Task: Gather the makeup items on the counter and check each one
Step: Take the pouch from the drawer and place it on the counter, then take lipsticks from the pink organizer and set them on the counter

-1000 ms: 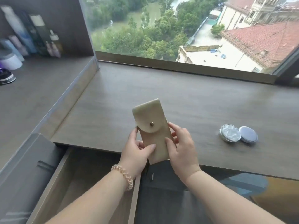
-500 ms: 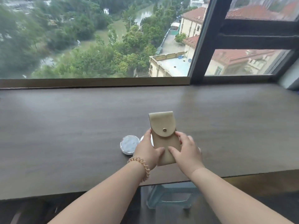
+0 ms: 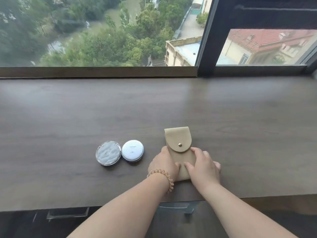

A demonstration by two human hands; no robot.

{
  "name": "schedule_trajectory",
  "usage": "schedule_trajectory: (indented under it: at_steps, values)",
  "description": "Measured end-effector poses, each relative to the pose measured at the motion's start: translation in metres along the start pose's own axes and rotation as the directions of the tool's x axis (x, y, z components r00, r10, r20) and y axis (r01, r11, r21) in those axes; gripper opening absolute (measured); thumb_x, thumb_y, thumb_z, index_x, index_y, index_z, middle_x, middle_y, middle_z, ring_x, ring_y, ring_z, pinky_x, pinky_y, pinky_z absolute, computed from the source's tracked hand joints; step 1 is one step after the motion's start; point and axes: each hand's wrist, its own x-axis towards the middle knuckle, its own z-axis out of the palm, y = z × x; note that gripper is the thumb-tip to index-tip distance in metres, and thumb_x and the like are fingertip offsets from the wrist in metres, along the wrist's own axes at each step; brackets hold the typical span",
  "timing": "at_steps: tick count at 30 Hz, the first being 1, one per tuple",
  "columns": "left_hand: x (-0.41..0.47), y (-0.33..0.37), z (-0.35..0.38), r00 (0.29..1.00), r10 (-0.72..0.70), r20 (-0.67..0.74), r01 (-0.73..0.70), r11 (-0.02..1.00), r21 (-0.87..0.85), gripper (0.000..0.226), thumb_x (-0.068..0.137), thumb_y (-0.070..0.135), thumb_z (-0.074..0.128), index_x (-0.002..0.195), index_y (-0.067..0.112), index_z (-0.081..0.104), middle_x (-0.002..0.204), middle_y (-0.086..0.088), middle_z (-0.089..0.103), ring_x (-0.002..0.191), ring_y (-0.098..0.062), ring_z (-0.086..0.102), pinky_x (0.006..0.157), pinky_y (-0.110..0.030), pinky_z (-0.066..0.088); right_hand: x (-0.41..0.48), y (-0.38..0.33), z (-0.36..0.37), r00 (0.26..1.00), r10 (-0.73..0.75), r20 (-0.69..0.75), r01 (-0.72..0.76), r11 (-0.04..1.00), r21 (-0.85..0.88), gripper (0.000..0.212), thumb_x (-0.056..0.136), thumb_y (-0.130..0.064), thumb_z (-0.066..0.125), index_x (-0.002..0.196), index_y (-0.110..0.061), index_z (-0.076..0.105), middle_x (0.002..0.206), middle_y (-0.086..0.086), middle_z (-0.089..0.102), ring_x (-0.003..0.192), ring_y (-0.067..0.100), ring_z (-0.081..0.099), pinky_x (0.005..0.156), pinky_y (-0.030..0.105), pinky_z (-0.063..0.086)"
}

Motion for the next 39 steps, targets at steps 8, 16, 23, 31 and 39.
schedule_trajectory:
  at_steps: [8,16,23,31,39]
  values:
    - [0.002,-0.004,0.006,0.993,0.072,-0.091,-0.048,0.969,0.241,0.042,0.082,0.044,0.055,0.117,0.024,0.042,0.109,-0.001,0.063,0.104,-0.024,0.06,0.084,-0.036,0.043,-0.003,-0.002,0.012,0.989,-0.105,-0.102,0.083,0.976,-0.199,0.048,0.078,-0.039,0.064,0.124,-0.031,0.051,0.117,-0.002,0.054,0.112,0.019,0.05,0.094,0.037,0.027]
    - [-0.014,-0.032,-0.028,0.832,0.394,-0.391,-0.206,0.874,0.441,0.062,0.065,0.039,0.061,0.125,0.024,0.053,0.103,0.004,0.062,0.096,-0.021,0.061,0.08,-0.037,0.048,-0.005,-0.053,0.023,0.912,-0.366,-0.182,0.343,0.928,-0.148,0.055,0.055,-0.019,0.082,0.107,-0.023,0.065,0.118,0.008,0.063,0.104,0.029,0.061,0.092,0.04,0.024]
    - [-0.077,-0.129,-0.124,0.85,0.167,-0.5,0.07,0.904,0.421,0.062,0.068,0.036,0.066,0.127,0.029,0.046,0.117,0.008,0.06,0.106,-0.015,0.057,0.086,-0.036,0.042,-0.056,-0.175,0.046,0.786,-0.616,-0.04,0.617,0.787,0.007,0.053,0.057,-0.015,0.08,0.107,-0.023,0.065,0.117,0.007,0.063,0.106,0.03,0.061,0.093,0.037,0.022]
    - [-0.203,-0.267,-0.241,0.642,-0.092,-0.762,0.409,0.881,0.238,0.062,0.089,0.036,0.048,0.145,0.028,0.021,0.146,0.007,0.035,0.132,-0.017,0.033,0.105,-0.037,0.026,-0.18,-0.324,0.067,0.513,-0.858,0.038,0.855,0.514,0.071,0.065,0.069,-0.024,0.071,0.131,-0.024,0.05,0.136,0.005,0.053,0.122,0.026,0.051,0.104,0.034,0.016]
    - [-0.335,-0.428,-0.329,0.484,-0.205,-0.851,0.544,0.832,0.109,0.061,0.089,0.035,0.049,0.144,0.03,0.024,0.148,0.005,0.035,0.134,-0.017,0.032,0.109,-0.041,0.026,-0.347,-0.47,0.11,0.269,-0.961,0.07,0.948,0.277,0.156,0.066,0.088,-0.033,0.049,0.147,-0.033,0.018,0.158,-0.003,0.016,0.145,0.016,0.011,0.118,0.038,0.001]
